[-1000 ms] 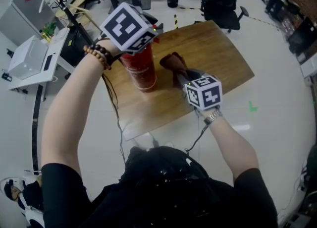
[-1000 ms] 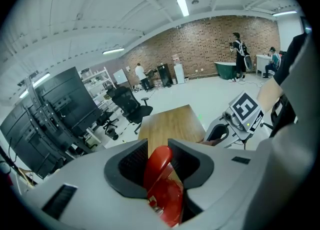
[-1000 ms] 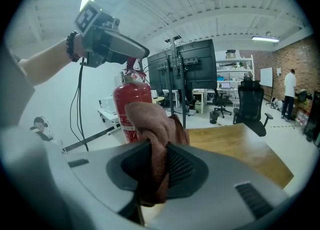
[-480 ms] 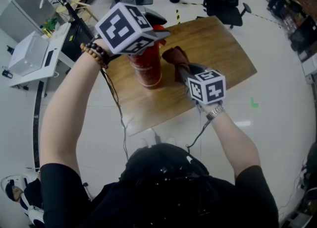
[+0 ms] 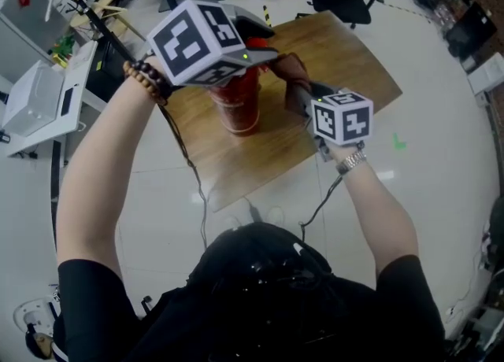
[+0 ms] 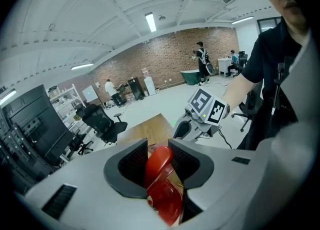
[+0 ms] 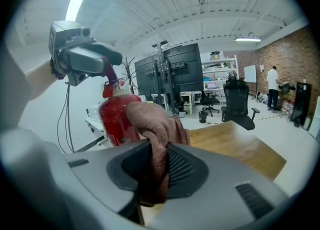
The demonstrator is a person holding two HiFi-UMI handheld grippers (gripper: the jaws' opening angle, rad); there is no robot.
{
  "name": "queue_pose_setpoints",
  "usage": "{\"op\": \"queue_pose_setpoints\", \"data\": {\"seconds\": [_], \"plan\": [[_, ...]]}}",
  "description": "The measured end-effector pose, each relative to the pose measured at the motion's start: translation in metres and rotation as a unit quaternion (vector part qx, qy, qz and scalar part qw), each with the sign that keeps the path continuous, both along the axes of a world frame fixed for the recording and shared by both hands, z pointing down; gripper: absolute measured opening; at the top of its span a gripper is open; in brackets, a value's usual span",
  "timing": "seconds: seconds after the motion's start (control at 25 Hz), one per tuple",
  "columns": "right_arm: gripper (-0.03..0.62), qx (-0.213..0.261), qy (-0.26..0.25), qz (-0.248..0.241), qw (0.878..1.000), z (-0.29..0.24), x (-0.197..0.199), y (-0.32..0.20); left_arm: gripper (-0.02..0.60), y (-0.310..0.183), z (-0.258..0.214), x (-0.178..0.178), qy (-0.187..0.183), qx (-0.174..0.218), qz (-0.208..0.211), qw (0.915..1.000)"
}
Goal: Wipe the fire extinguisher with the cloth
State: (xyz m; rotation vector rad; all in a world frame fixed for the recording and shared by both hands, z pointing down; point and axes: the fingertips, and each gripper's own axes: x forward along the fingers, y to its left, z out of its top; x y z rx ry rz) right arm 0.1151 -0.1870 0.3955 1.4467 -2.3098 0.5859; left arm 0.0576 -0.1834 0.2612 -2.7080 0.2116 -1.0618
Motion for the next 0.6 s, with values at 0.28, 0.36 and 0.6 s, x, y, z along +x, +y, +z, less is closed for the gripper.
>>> {"op": "queue_pose_setpoints", "data": {"seconds": [0.28, 0.36, 0.6], "plan": [[0.086, 0.014, -0.005, 0.037, 0.999, -0.019, 0.004, 0.004, 0.124, 0.018, 0.002, -0.003, -0.001, -0.003, 0.064, 0.9979], [0.086, 0.017, -0.001, 0.04, 0.999, -0.025, 0.003, 0.005, 0.124, 0.022, 0.002, -0.003, 0.0, -0.003, 0.077, 0.997], [0.086, 0.021, -0.029, 0.022, 0.999, -0.044, 0.001, -0.003, 0.125, 0.027, 0.0, 0.0, -0.005, -0.006, 0.079, 0.9968]]}}
